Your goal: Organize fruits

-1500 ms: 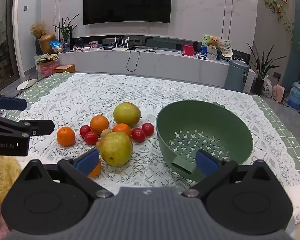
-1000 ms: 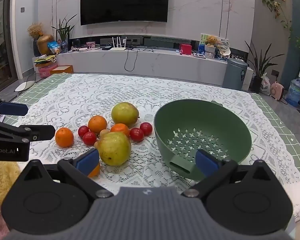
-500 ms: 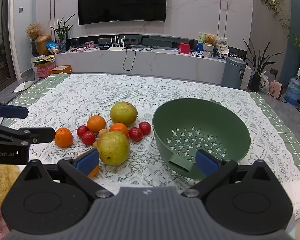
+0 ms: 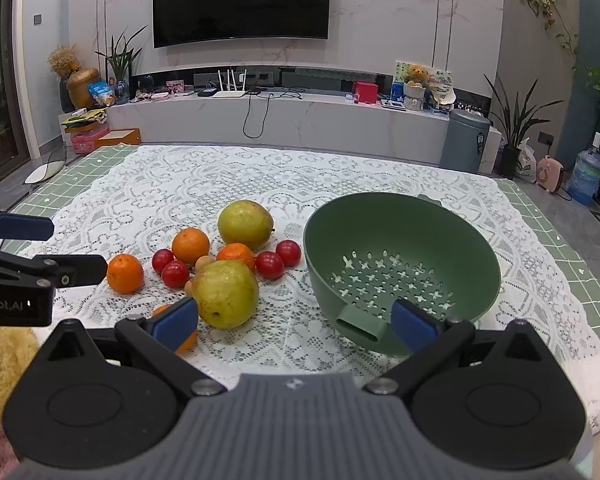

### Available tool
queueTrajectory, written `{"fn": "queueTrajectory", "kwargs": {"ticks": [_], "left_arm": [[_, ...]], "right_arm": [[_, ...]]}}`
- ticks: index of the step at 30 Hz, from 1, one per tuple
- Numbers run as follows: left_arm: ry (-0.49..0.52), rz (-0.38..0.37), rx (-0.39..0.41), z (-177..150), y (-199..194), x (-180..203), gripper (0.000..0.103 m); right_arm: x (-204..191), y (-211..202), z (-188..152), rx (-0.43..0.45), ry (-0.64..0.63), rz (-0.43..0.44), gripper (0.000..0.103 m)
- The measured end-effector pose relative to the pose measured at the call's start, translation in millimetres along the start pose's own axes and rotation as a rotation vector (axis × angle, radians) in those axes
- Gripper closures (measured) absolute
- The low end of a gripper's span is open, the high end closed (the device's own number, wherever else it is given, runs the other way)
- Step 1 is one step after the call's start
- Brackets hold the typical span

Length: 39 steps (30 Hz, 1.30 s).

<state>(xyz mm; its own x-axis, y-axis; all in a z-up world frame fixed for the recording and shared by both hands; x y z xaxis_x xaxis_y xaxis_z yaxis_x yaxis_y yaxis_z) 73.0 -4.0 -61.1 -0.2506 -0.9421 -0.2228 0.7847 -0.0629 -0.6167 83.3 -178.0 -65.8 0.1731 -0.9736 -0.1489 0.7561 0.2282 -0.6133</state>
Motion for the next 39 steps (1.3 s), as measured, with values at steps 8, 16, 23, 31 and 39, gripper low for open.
{"fn": "queueTrajectory", "kwargs": {"ticks": [8,16,23,31,39], "left_arm": [[-0.001,-0.003,-0.002,0.3,0.2,0.4,0.012],[-0.001,-0.003,-0.003,0.1,0.1,1.4,0.012],[-0.001,-0.003,-0.003,0.1,0.1,1.0,0.012],[-0.006,-0.004,-0.008,-2.1,0.8,2.4,0.012],[-0.009,-0.007,-0.013,-3.2,1.3,0.6,0.012]], "right_arm": [[-0.1,0.3,-0.4,-0.002,0.005,0.000,0.004],[0.5,1.5,-0.5,-0.009,0.015,0.001,0.004],[0.4,1.9,-0.4,-0.010,0.017,0.001,0.004],[0.9,2.1,-0.5,-0.011,0.018,0.000,0.004],[0.9,2.0,-0.4,-0.011,0.018,0.001,0.004]]}}
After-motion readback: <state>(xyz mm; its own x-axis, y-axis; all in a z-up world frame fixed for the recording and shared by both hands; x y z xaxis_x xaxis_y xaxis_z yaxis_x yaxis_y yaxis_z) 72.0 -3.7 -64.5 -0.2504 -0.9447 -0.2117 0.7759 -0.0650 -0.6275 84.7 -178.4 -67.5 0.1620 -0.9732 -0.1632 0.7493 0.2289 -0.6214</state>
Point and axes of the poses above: each gripper's, at about its wrist camera, not at the fingertips, and y roughly the way its jaws point, x to its right, z to its top, the point moved 9 cm from there along y, roughly the way its jaws point, and after that the axes turned 11 degrees about y, right-handed, at the moved point
